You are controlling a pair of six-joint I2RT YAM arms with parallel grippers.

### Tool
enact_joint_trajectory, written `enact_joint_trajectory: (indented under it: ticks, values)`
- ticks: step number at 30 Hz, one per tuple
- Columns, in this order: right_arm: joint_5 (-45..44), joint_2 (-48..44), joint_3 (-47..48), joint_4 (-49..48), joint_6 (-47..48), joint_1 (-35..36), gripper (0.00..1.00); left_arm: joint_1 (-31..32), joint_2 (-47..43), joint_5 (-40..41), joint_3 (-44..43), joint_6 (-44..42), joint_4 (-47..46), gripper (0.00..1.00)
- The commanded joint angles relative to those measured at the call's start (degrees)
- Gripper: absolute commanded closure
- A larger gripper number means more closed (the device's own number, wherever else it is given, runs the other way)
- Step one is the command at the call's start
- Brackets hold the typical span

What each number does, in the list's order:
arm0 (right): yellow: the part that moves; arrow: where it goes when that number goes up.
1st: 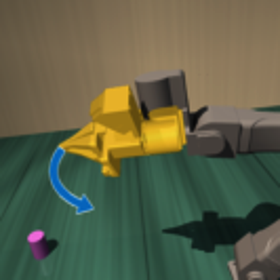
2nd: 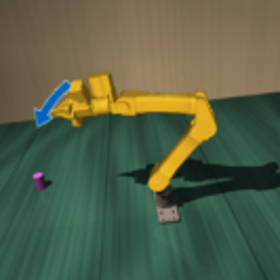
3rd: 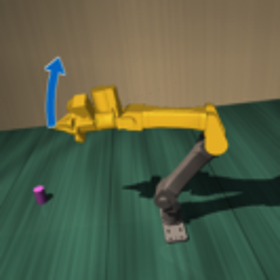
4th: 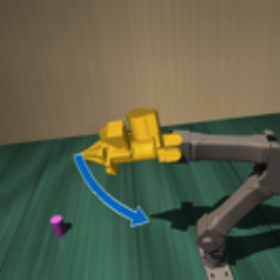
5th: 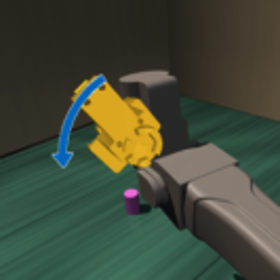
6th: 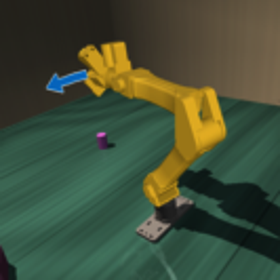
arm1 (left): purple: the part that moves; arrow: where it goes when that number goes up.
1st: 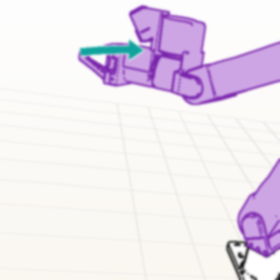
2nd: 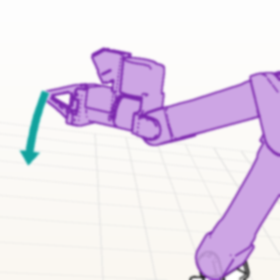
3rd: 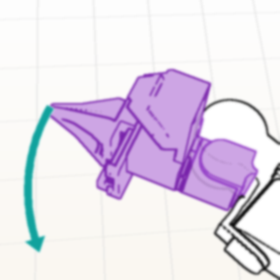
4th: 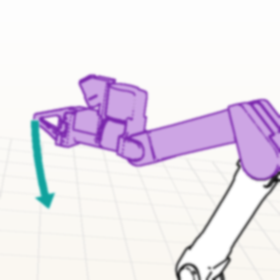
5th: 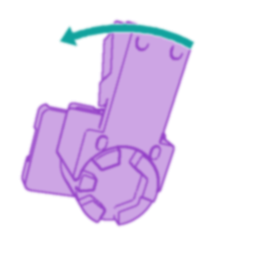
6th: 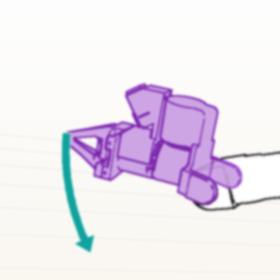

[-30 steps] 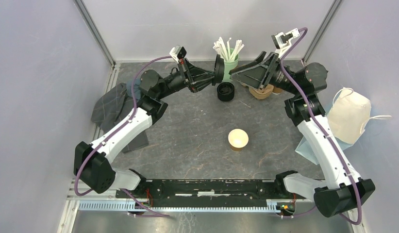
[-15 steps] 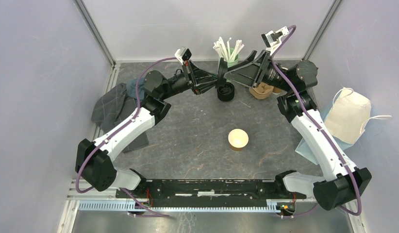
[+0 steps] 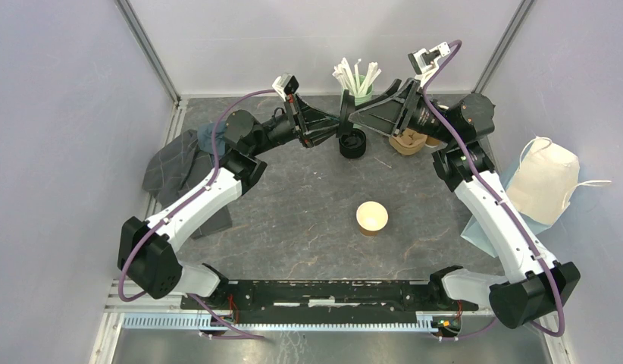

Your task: Pack the takeout coffee

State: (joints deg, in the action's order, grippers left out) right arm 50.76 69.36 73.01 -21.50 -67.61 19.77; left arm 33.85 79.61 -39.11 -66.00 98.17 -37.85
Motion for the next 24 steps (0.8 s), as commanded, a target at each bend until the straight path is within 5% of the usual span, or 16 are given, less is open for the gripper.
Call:
enact_joint_trajectory:
  ticks: [1,13,18,21,24]
  values:
    - [-0.49,-0.19,2.03,-2.02,0.91,0.36,0.1,0.08,0.11,0.01,-1.13,1.93,-1.73,0.98]
    - [-0.58,-0.27,1.85,-2.46,0.39,0.42,0.3,0.1,-0.65,0.98,0.56,1.26,-1.13,0.89]
    - [-1.25,-2.08,1.0,2.73,3.68,-0.04,0.34,-1.06,-3.45,1.95,4.9,-1.29,2.22,0.53]
    - [-3.36,-4.29,1.41,20.56,17.41,-1.25,0.35,-3.67,-7.42,2.23,9.71,-5.42,9.79,0.31]
    - [-12.64,-5.79,3.6,49.68,38.68,-2.31,0.35,-8.82,-12.68,4.4,14.02,-12.42,29.55,0.11]
